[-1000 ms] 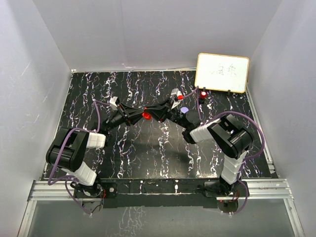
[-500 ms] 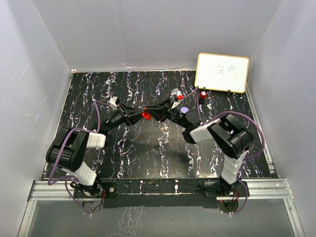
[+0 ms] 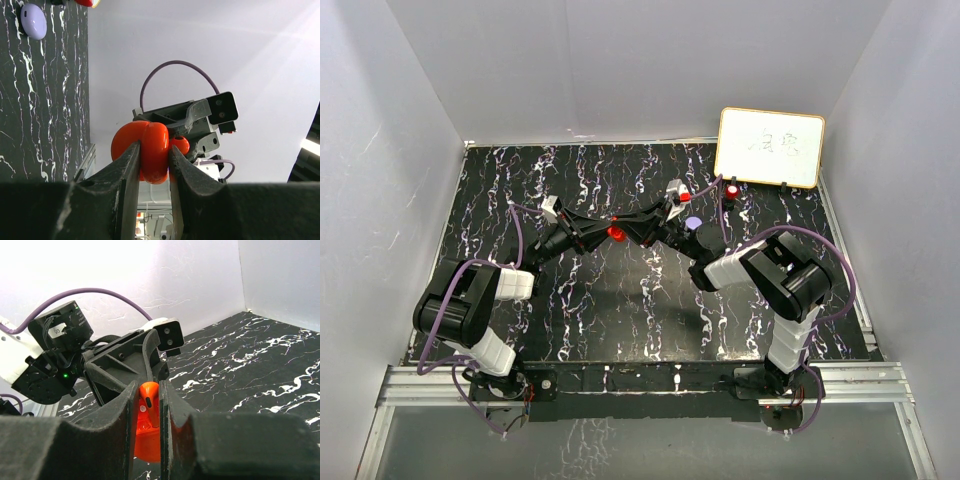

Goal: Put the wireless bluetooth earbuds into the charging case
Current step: Place the earbud in the charging case.

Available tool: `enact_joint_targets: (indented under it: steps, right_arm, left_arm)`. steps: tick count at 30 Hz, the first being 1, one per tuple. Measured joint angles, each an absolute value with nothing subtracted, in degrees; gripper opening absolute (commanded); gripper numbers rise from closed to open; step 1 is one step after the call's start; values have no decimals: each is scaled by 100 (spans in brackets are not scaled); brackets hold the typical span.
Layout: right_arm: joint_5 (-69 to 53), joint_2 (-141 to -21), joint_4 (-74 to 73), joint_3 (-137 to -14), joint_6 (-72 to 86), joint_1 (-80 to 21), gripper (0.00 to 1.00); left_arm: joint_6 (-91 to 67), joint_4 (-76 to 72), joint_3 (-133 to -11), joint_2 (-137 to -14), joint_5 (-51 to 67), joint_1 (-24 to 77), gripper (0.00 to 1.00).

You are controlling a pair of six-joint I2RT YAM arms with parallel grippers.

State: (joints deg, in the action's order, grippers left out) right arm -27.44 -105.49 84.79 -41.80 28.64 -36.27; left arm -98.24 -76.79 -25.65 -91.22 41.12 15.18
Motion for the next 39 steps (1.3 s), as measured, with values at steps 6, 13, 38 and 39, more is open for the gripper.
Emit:
enact_joint_targets:
  steps: [6, 13, 38, 39]
  right_arm:
    - [-2681, -10549, 8482, -4180, 2864, -3638, 0]
    - [-2661, -10549, 8484, -4180, 2867, -3638, 0]
    - [-2539, -10547, 8493, -4180, 2880, -3664, 0]
    - [-2539, -10547, 8493, -4180, 2877, -3664, 0]
  left_arm:
    - [-9865, -7712, -2565, -9122, 4088, 1518, 0]
    - [-9883, -7754, -2561, -9122, 4086, 1518, 0]
    - [-10062, -7907, -2515, -9122, 3992, 1551, 0]
    - [-10066, -7911, -2512, -9122, 3986, 1551, 0]
